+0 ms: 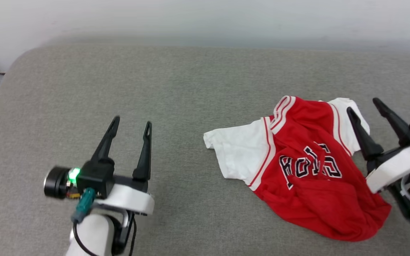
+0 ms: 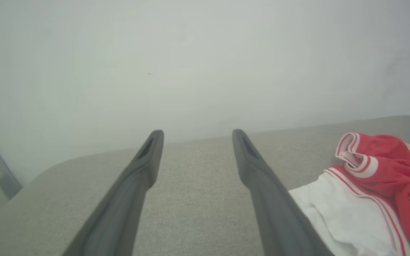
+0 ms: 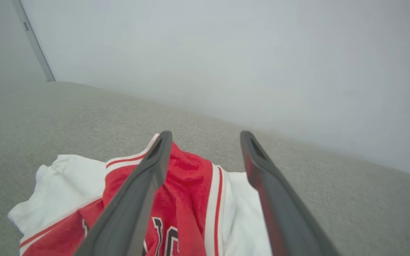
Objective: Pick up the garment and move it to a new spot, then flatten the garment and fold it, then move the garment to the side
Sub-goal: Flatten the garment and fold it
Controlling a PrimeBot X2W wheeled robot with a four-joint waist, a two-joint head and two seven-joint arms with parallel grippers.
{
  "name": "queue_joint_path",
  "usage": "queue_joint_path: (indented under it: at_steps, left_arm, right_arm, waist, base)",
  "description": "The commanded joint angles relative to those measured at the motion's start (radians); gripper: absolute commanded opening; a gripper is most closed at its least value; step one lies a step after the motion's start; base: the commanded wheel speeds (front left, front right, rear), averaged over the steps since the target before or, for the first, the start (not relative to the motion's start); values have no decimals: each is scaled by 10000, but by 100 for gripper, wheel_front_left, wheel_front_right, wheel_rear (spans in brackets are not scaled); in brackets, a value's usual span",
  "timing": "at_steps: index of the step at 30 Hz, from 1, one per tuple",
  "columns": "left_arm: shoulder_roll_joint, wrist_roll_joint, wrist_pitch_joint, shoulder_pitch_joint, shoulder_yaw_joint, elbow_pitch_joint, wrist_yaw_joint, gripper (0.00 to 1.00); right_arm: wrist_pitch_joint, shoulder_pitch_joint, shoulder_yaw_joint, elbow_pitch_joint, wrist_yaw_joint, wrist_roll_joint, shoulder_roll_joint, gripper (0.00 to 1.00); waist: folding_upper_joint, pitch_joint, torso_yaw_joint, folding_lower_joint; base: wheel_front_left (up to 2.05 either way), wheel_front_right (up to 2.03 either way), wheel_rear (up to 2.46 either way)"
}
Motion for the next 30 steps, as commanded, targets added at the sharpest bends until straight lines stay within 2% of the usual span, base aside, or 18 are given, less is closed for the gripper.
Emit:
queue_joint_path:
  at_steps: [1, 7, 11, 14, 17, 22, 25, 30]
  left_arm:
    - [110, -9, -25, -243, -1, 56, -97, 100]
    - [665, -135, -25, -1727, -298, 731, -700, 100]
    - [1059, -593, 12, -2878, -545, 1397, -874, 100]
    - [1419, -1202, 708, -3867, -1061, 1969, -915, 100]
    - [1951, -2281, 2272, -4814, -2281, 2406, -922, 100]
    - [2791, -4607, 5622, -6177, -4342, 2766, -926, 100]
    - [3178, -5816, 7265, -6872, -5388, 2843, -927, 100]
    - [3687, -6963, 9185, -7813, -6903, 3178, -928, 100]
  right_arm:
    - [-49, 337, -308, -172, -11, -230, 286, 100]
    - [-68, 2313, -2946, -2369, -11, -2225, 2240, 100]
    - [-70, 3268, -3698, -3494, -11, -3214, 3220, 100]
    - [-71, 3689, -3828, -3838, -11, -3662, 3532, 100]
    - [-72, 3856, -3907, -4009, -11, -3871, 3729, 100]
    - [-72, 3639, -3667, -4211, -11, -4308, 3662, 100]
    - [-73, 3415, -3573, -4259, -11, -4393, 3640, 100]
    - [-73, 3107, -3367, -4293, -11, -4446, 3666, 100]
  waist:
    - [0, -97, -173, 1]
    - [0, -41, -578, 1]
    - [0, 106, -856, 1]
    - [0, 228, -1027, 1]
    - [0, 348, -1189, 1]
    - [0, 564, -1470, 1]
    - [0, 701, -1618, 1]
    - [0, 1025, -1915, 1]
  base:
    - [0, 0, 0]
    - [0, 0, 0]
    - [0, 0, 0]
    - [0, 0, 0]
    - [0, 0, 0]
    - [0, 0, 0]
    - [0, 0, 0]
    - [0, 0, 0]
